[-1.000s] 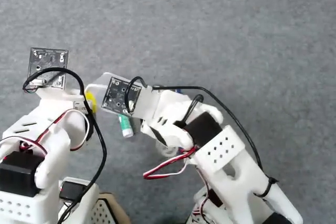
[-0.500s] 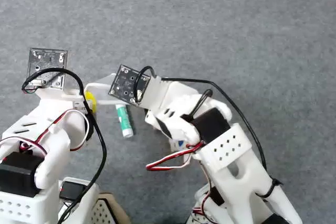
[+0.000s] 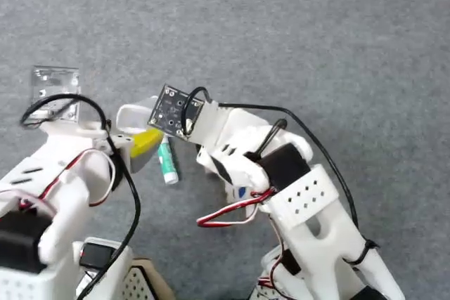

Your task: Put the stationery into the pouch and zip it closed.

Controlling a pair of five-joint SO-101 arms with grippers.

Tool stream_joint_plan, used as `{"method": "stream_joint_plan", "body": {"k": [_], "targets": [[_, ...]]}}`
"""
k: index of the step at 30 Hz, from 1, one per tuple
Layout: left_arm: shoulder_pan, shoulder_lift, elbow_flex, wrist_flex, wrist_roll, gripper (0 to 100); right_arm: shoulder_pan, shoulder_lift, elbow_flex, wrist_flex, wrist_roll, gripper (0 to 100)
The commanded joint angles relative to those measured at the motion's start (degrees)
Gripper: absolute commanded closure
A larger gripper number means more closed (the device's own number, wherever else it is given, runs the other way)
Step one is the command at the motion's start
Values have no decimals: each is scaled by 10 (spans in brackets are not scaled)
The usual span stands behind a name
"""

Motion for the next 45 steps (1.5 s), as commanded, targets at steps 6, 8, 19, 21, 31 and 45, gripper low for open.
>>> {"method": "stream_joint_plan", "body": {"k": [6,8,19,21,31,45], "targets": [[-25,-4,-75,6,4,674,17,2,-60,2,32,986],[-44,-4,-75,14,4,674,20,2,-60,2,32,986],[-56,-4,31,-45,3,678,18,2,-59,22,31,986],[-56,-4,51,-69,3,678,18,1,-59,23,31,986],[-56,0,26,-91,-17,678,18,1,-58,26,33,986],[-138,-4,132,-173,-50,679,8,1,-60,34,33,986]]}}
